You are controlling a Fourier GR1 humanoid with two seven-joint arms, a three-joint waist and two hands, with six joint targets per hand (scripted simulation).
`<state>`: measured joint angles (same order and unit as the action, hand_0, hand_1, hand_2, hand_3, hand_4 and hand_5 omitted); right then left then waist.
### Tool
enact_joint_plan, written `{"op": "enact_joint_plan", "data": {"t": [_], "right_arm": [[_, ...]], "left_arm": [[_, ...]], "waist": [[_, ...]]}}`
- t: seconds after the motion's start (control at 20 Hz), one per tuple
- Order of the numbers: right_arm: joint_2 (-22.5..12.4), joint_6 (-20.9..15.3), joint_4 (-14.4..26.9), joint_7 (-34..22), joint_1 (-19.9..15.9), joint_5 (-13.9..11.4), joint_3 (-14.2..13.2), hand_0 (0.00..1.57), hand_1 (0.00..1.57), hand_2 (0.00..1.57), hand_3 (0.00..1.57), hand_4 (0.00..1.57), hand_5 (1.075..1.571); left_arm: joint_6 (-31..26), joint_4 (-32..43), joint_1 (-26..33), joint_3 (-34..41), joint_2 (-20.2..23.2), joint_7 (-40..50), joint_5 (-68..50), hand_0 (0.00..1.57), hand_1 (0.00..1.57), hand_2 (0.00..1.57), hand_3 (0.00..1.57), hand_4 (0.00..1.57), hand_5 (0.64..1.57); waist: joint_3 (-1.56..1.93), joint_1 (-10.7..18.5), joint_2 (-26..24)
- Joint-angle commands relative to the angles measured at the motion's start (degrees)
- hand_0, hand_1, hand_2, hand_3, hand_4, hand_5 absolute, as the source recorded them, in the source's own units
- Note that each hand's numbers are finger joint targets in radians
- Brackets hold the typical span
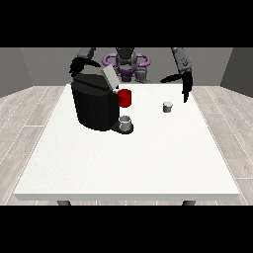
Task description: Insert the coffee pod into the coffee machine and close the lid
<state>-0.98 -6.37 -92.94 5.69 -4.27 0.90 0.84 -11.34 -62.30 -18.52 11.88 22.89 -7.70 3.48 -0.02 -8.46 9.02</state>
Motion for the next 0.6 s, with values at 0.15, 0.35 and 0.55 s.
{"op": "enact_joint_plan", "data": {"t": [0.15,0.35,0.55], "right_arm": [[-0.01,0.60,4.18,1.10,-0.33,0.97,-1.38,0.00,0.00,0.00,0.00,0.26,1.571],[-1.30,1.69,3.08,-2.04,-1.71,1.14,-1.11,0.00,0.00,0.00,0.00,0.35,1.571],[-0.14,-1.47,4.52,-2.79,-3.21,-0.91,-0.49,0.00,0.00,0.00,0.00,0.37,1.571]], "left_arm": [[-0.51,8.71,-4.27,-1.45,1.73,-0.31,4.53,0.00,0.00,0.00,0.00,0.00,1.571],[2.56,11.86,-6.34,-4.16,-0.33,0.50,8.65,0.00,0.00,0.00,0.00,0.00,1.571],[2.61,16.17,-8.01,-3.91,2.19,-5.15,11.17,0.00,0.00,0.46,0.00,0.00,1.571]], "waist": [[0.01,0.96,-0.28],[0.01,-0.56,-0.35],[-0.01,0.18,1.96]]}}
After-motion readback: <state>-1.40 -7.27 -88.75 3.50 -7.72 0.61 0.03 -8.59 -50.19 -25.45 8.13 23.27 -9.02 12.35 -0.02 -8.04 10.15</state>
